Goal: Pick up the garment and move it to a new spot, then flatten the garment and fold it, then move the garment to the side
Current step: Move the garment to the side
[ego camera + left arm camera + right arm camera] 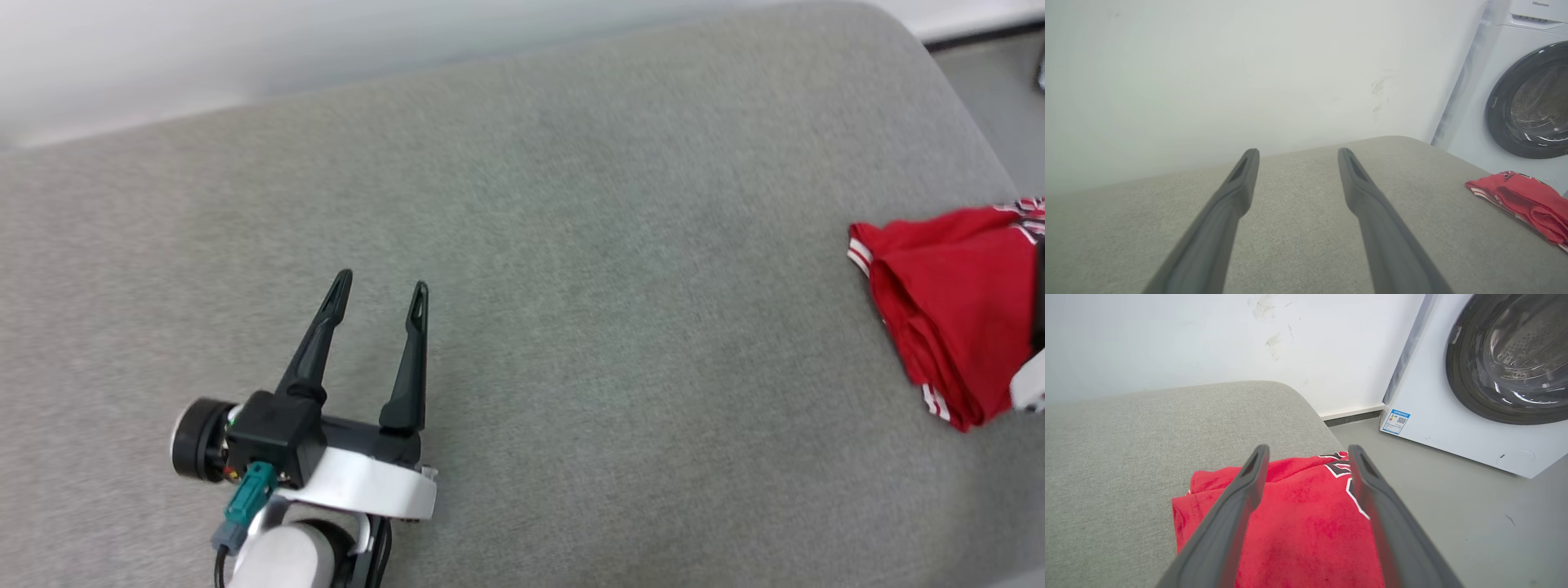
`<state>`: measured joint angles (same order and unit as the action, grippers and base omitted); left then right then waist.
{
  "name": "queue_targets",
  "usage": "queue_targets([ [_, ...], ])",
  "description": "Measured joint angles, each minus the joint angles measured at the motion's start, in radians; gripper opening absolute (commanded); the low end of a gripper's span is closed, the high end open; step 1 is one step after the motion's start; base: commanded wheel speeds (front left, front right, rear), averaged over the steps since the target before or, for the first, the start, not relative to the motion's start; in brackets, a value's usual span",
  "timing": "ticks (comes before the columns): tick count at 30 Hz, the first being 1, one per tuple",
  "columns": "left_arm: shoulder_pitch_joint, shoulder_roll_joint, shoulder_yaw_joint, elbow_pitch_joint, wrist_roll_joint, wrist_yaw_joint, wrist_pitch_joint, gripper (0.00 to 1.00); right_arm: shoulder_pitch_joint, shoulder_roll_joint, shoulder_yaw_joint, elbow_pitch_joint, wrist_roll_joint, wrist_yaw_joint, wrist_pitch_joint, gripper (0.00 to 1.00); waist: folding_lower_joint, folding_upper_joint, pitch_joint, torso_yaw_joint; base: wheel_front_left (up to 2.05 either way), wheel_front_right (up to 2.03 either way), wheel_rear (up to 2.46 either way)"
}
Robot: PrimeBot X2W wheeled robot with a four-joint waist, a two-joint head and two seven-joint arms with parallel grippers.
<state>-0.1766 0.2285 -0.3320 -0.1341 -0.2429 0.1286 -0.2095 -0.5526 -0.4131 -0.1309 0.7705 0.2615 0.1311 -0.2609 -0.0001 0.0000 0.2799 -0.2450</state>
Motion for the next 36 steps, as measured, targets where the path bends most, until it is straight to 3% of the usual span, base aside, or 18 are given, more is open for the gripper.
queue_targets([
  [12,0.097,-0.023,0.006,0.094,-0.048,0.017,-0.024,1.0,0.31,0.167,0.006,-0.384,-0.026,0.0,0.115,1.0,0.0,0.0,-0.146,0.139,0.0,0.0,0.0],
  [21,0.176,0.002,0.053,0.169,-0.071,0.03,-0.04,1.0,0.501,0.287,0.034,-0.66,-0.059,0.0,0.211,1.0,-0.0001,0.0,-0.242,0.235,0.0,0.0,0.0],
  [28,0.23,0.033,0.099,0.189,-0.086,0.034,-0.049,1.0,0.603,0.331,0.051,-0.828,-0.086,0.0,0.265,1.0,-0.0002,0.0,-0.303,0.278,0.0,0.0,0.0],
  [36,0.261,0.035,0.107,0.206,-0.086,0.013,-0.051,1.0,0.709,0.351,0.06,-0.975,-0.115,0.0,0.332,1.0,-0.0001,0.0,-0.346,0.271,0.0,0.0,0.0],
])
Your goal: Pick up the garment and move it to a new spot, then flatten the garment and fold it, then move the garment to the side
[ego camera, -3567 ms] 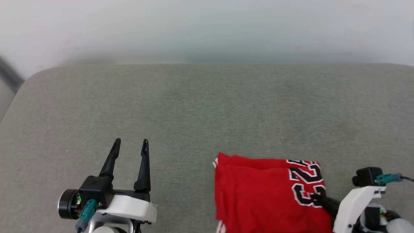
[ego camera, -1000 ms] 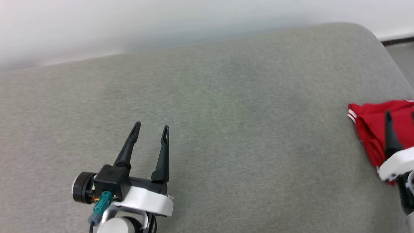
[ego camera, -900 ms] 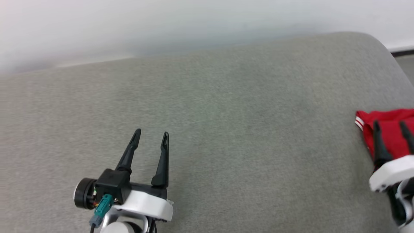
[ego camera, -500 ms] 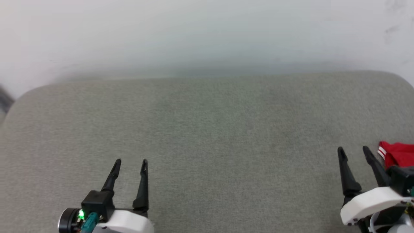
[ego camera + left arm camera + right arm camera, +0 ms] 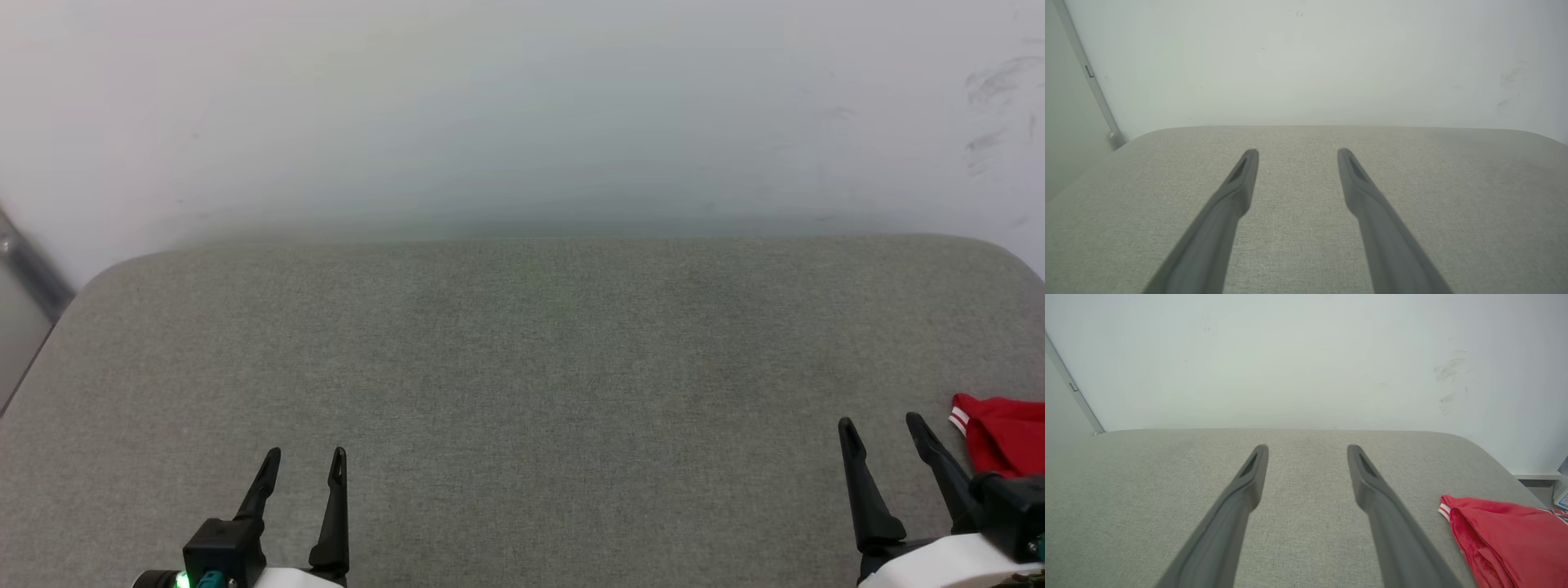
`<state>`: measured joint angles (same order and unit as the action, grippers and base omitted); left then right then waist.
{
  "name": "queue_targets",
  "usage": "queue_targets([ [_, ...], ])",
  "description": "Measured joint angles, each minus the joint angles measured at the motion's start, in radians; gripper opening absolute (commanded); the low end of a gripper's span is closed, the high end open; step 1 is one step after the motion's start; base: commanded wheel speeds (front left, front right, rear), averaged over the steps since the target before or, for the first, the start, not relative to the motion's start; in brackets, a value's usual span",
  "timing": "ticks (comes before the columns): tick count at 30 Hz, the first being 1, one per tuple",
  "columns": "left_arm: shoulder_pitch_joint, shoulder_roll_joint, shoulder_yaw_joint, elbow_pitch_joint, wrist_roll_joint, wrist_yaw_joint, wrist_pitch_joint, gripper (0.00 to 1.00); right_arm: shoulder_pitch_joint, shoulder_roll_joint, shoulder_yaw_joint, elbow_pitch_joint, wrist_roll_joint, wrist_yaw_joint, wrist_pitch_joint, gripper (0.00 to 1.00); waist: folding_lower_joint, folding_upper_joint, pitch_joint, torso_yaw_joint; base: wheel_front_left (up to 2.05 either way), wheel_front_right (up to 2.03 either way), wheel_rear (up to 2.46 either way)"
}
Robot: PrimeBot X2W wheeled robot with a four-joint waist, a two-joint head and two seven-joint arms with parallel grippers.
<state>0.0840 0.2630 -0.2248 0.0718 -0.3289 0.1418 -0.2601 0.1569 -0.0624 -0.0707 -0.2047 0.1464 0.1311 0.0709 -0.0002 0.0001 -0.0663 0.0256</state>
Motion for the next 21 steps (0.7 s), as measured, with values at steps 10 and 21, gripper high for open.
queue_targets([
  [10,0.01,-0.011,0.012,0.014,0.008,-0.023,0.0,1.0,0.035,0.007,0.007,-0.061,-0.007,0.0,0.027,1.0,0.0001,0.0,-0.015,-0.013,0.0,0.0,0.0],
  [21,0.011,-0.024,0.021,0.028,0.021,-0.036,-0.001,1.0,0.035,0.009,0.014,-0.064,-0.007,0.0,0.027,1.0,0.0001,0.0,-0.012,-0.009,0.0,0.0,0.0],
])
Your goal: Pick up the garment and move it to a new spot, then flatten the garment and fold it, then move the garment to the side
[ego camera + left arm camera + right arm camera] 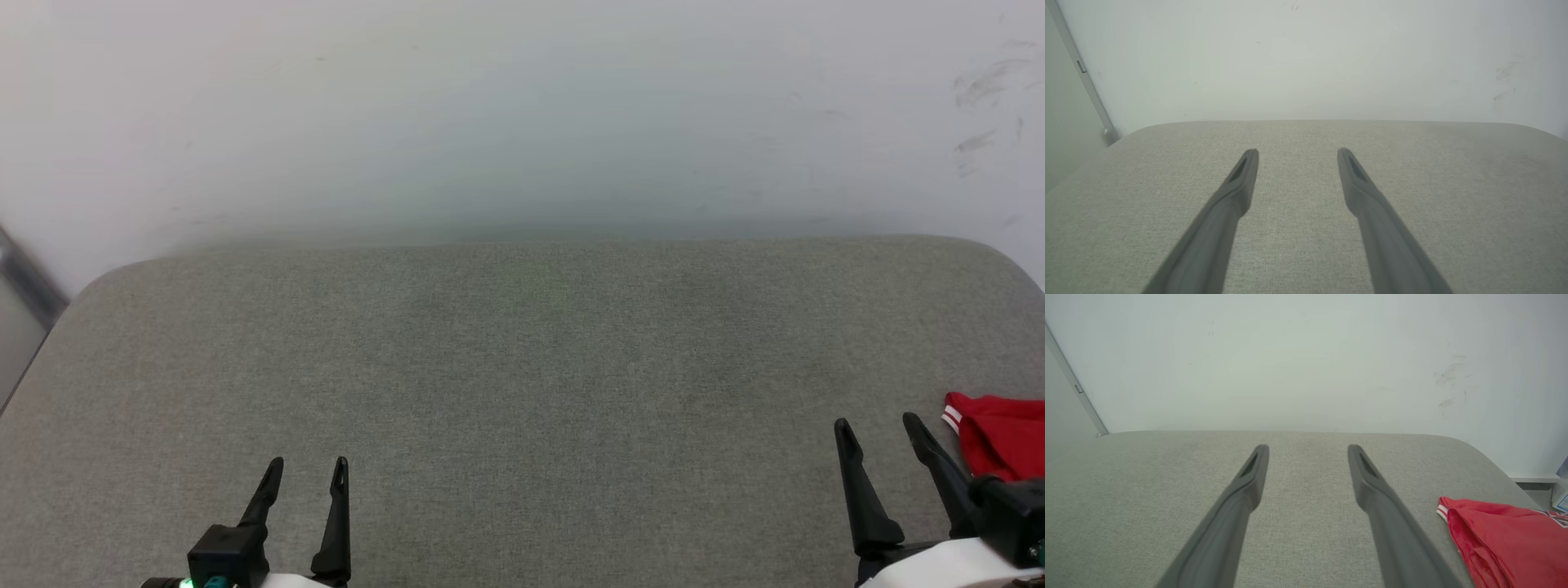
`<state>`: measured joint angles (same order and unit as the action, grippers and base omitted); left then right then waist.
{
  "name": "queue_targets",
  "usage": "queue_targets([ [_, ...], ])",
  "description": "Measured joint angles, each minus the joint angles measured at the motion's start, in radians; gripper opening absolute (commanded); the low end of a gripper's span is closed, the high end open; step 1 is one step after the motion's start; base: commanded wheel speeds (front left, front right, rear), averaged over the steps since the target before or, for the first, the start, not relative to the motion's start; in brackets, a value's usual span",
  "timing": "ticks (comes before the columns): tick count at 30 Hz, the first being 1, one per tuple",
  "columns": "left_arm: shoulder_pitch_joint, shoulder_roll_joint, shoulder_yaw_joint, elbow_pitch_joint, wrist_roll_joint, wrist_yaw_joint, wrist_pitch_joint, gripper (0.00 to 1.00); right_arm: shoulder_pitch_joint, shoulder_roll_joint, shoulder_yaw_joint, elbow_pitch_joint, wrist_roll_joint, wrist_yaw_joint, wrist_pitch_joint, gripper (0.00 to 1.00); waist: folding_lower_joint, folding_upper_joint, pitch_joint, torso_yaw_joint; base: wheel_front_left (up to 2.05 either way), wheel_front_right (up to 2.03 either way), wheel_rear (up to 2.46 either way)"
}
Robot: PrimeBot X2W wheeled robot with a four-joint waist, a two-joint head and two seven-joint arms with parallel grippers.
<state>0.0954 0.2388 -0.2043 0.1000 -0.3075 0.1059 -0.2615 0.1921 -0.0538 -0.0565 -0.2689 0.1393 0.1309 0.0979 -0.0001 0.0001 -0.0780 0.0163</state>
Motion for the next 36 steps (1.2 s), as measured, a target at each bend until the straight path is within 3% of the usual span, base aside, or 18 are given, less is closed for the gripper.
queue_targets([
  [8,0.0,-0.006,0.009,0.01,0.006,-0.009,0.0,1.0,0.0,0.001,-0.001,0.0,-0.001,0.0,0.009,1.0,0.0,0.0,0.003,0.0,0.0,0.0,0.0],
  [9,0.0,-0.008,0.011,0.011,0.006,-0.01,0.0,0.0,0.0,0.001,-0.001,0.002,-0.001,0.0,0.009,0.0,0.0,0.0,0.003,0.0,0.0,0.0,0.0],
  [14,0.019,-0.024,0.006,0.048,-0.012,-0.009,0.01,0.0,0.004,0.001,0.002,0.046,0.017,0.0,0.008,0.0,0.0,0.0,0.005,0.0,0.0,0.0,0.0],
  [21,0.005,-0.042,0.042,0.063,-0.169,-0.037,0.054,0.0,-0.009,-0.001,0.005,0.104,0.203,0.0,0.005,0.0,0.0001,0.0,0.01,-0.002,0.0,0.0,0.0],
  [36,-0.033,-0.071,0.096,0.08,-0.397,-0.076,0.119,0.0,-0.069,-0.007,0.006,0.186,0.468,0.0,-0.002,0.0,0.0001,0.0,0.019,-0.004,0.0,0.0,0.0],
])
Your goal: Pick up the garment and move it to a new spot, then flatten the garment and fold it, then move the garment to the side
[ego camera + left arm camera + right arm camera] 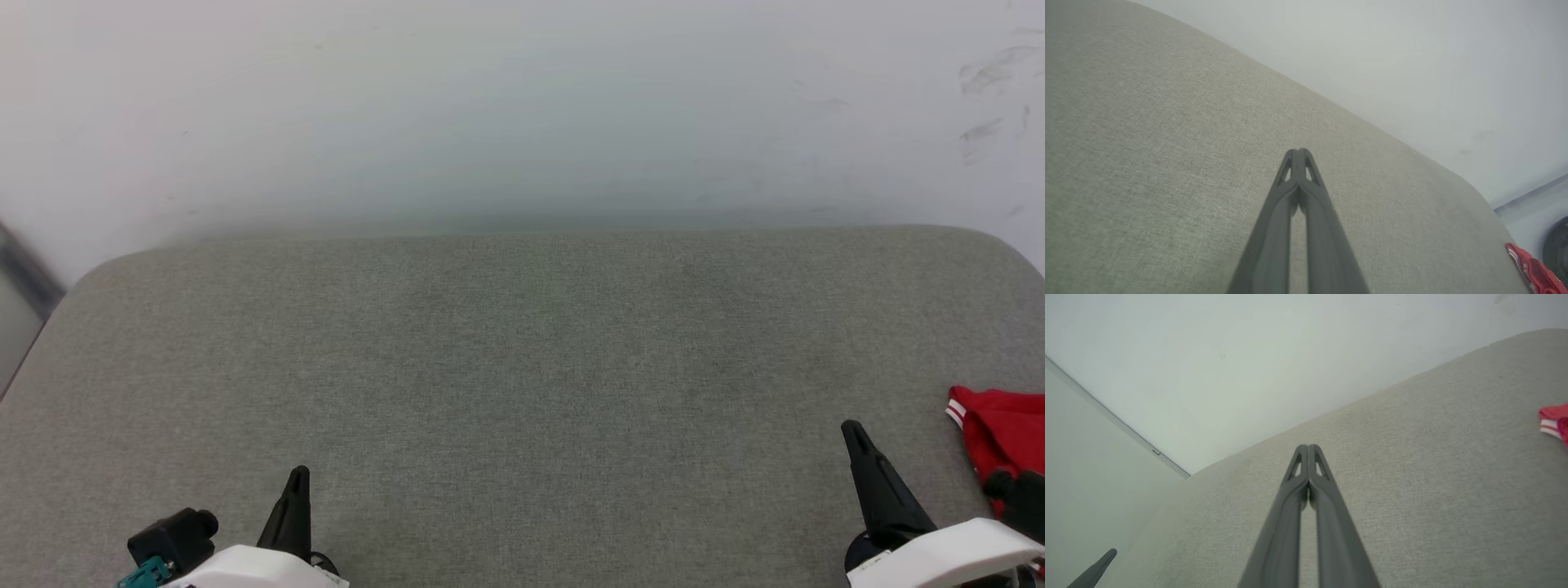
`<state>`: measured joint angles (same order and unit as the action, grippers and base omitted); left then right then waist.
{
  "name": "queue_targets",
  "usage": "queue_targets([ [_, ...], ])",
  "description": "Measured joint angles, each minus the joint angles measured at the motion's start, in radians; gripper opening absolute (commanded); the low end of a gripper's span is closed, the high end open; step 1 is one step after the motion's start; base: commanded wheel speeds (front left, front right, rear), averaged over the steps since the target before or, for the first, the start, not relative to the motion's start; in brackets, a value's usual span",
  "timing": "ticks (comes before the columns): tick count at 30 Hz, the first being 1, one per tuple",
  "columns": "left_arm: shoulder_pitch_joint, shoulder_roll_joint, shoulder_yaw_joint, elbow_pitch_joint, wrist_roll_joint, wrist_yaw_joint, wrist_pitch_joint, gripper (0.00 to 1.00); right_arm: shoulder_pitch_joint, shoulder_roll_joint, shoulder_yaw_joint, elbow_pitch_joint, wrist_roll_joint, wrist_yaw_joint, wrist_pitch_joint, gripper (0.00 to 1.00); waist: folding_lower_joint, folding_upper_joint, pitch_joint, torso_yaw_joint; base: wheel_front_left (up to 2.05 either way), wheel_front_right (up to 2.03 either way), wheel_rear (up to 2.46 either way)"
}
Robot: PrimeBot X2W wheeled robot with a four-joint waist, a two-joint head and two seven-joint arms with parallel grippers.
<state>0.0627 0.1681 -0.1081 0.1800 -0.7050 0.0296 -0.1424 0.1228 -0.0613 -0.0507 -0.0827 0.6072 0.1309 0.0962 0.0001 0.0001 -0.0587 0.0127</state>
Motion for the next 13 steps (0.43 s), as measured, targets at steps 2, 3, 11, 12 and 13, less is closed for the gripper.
queue_targets([
  [2,-0.009,-0.004,0.008,0.001,-0.027,-0.005,0.008,0.0,-0.005,-0.001,0.0,0.01,0.034,0.0,-0.001,0.0,0.0,0.0,0.001,0.0,0.0,0.0,0.0],
  [3,-0.011,-0.006,0.012,0.002,-0.041,-0.007,0.011,0.0,-0.007,-0.001,0.0,0.016,0.049,0.0,-0.003,0.0,0.0,0.0,0.002,0.0,0.0,0.0,0.0],
  [11,-0.03,-0.02,0.037,0.009,-0.145,-0.026,0.041,0.0,-0.033,-0.003,-0.001,0.053,0.169,0.0,-0.006,0.0,0.0,0.0,0.007,-0.001,0.0,0.0,0.0],
  [12,-0.031,-0.021,0.04,0.01,-0.156,-0.029,0.044,0.0,-0.036,-0.003,-0.001,0.057,0.181,0.0,-0.007,0.0,-0.0001,0.0,0.007,-0.002,0.0,0.0,0.0],
  [13,-0.032,-0.023,0.044,0.011,-0.169,-0.03,0.048,0.0,-0.04,-0.004,-0.002,0.061,0.197,0.0,-0.007,0.0,0.0,0.0,0.008,-0.002,0.0,0.0,0.0],
])
